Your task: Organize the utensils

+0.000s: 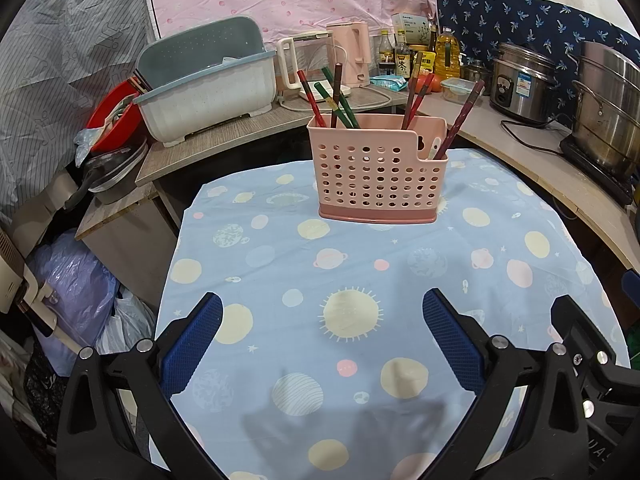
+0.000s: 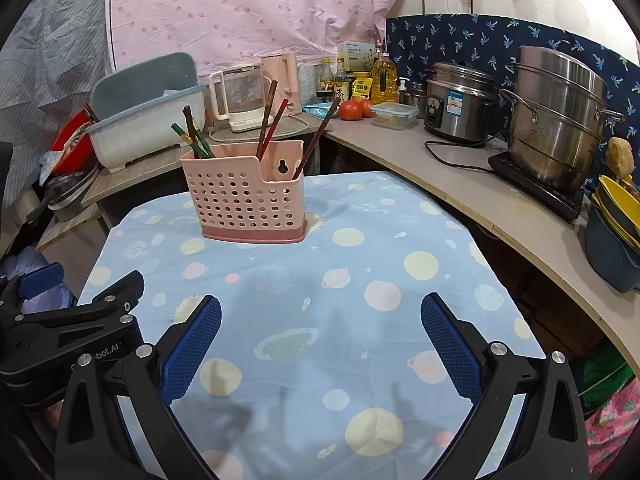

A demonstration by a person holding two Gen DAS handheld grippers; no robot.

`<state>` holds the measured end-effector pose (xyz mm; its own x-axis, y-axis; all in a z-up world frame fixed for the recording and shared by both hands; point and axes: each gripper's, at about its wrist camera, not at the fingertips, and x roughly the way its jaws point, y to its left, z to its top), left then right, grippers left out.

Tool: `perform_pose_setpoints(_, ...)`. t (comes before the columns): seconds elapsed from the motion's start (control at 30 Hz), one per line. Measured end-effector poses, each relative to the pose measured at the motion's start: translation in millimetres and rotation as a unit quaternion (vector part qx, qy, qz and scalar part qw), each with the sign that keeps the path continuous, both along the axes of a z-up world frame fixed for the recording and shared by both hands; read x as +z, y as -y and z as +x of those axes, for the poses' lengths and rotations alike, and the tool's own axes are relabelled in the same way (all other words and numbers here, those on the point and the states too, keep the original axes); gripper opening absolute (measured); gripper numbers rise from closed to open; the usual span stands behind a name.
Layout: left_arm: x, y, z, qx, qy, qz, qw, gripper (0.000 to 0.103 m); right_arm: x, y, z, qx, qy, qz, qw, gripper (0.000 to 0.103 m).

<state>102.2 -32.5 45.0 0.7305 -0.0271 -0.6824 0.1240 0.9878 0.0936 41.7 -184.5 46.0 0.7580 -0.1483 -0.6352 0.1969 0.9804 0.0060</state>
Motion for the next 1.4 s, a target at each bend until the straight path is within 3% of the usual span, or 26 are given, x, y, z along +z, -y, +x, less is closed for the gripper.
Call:
perform_pose_setpoints(0.83,-1.1,1.1,1.5,-0.004,-0.005,0.001,1.0,0.096,0.2,-0.2,0.9,-0.001,-0.002,0.0,1.0,0.097)
perform_pose_setpoints(1.4,-27.6,-3.0,28.8,0.005,-0.048,-0.004,0.9989,0.096,-17.6,13.7,27.4,-0.011,-0.028,0.007,1.0,0.097)
